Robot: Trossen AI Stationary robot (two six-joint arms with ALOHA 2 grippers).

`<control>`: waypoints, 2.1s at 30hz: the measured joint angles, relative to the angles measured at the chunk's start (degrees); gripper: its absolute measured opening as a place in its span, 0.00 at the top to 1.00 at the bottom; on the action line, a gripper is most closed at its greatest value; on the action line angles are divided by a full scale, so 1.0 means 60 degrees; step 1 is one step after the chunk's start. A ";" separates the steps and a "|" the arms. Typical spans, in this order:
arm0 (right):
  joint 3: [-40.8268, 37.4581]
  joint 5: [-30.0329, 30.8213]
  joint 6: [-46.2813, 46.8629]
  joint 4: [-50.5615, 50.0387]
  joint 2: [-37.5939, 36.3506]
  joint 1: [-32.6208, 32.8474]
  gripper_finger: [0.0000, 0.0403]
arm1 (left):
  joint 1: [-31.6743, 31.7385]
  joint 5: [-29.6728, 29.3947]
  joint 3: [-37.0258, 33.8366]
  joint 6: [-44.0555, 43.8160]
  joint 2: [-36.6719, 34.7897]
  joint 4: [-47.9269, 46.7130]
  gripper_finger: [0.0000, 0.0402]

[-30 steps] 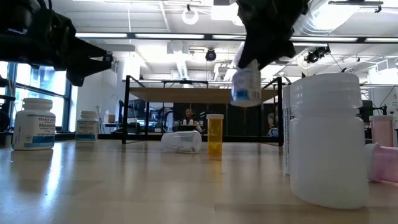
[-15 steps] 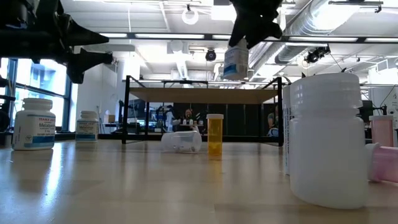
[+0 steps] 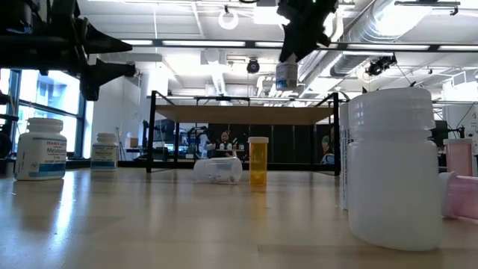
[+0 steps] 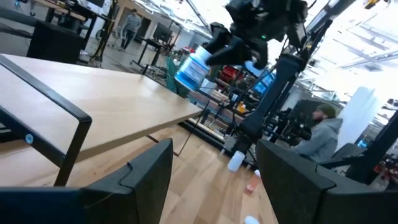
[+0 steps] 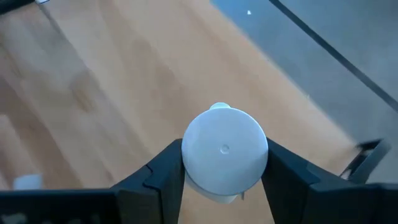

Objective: Pick and place medicine bottles onto shelf by color
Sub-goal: Put the bottom right white and blue pill bottle on the shelf

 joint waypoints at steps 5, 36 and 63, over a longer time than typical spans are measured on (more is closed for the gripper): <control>0.0048 -0.1589 -0.1804 0.0248 0.0000 -0.1374 0.60 | 0.0000 -0.0014 -0.0002 -0.0053 0.0000 0.0000 0.45; 0.0066 -0.3921 -0.4219 -0.0430 0.1024 -0.3726 0.60 | -0.0001 -0.0534 0.0001 -0.2027 0.0000 -0.0014 0.45; 0.0044 -0.3385 -0.3669 -0.0310 0.0593 -0.3752 0.41 | -0.0003 -0.1055 0.0039 -0.1868 0.0001 -0.0579 0.28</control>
